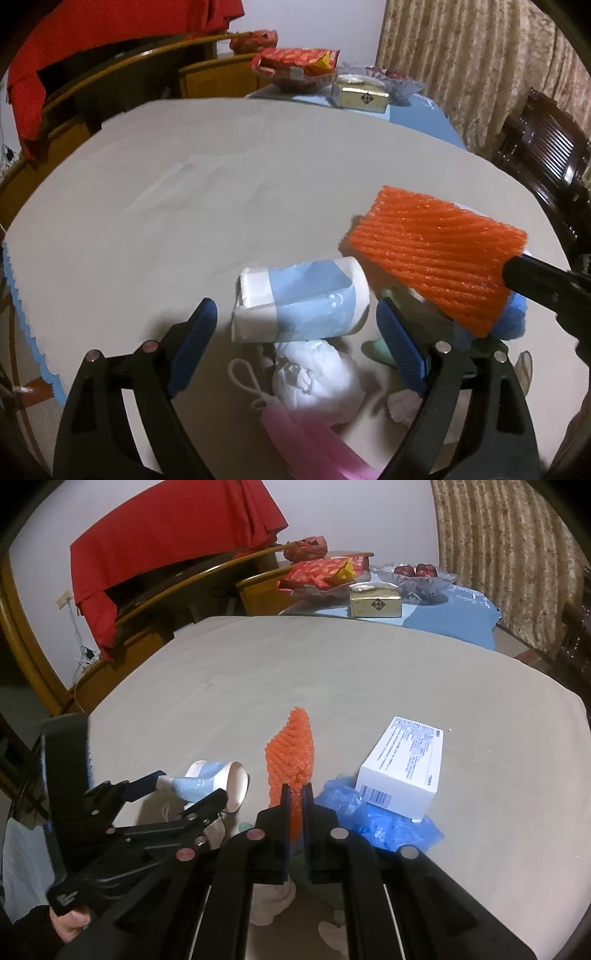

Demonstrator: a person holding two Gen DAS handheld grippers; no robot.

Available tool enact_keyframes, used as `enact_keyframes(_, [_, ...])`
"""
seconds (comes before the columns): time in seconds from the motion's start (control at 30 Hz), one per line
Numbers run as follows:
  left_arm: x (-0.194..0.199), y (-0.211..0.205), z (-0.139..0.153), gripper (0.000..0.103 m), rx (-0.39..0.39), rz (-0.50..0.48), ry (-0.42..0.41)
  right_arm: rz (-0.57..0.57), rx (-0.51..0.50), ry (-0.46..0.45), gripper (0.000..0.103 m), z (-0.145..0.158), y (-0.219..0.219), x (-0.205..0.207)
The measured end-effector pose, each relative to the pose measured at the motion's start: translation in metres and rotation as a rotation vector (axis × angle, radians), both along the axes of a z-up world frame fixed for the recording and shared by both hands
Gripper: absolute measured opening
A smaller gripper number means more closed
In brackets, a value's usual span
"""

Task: Collect trash
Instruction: 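Grasp the white paper cup with the left tool while the right grasps the orange net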

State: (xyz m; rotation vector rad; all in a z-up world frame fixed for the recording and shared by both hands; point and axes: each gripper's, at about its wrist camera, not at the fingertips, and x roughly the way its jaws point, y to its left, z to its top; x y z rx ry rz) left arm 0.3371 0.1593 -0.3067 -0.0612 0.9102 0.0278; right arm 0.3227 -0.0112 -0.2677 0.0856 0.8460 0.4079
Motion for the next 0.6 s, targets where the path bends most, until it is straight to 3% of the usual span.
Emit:
enact_keyframes(0.13, [0.005,0.0,-0.003,0.085,0.002,0.005,0.014,0.0,0.003,0.004,0.006,-0.002,-0.001,0.001])
enact_keyframes(0.23, [0.007,0.0,-0.005,0.071,-0.014,0.002,0.029,0.0,0.004,0.003,0.006,-0.002,-0.001,0.001])
enact_keyframes(0.6, [-0.005,0.0,0.028,0.069,-0.005,0.015,-0.047,0.0,0.017,-0.017,0.006,0.009,-0.007,-0.002])
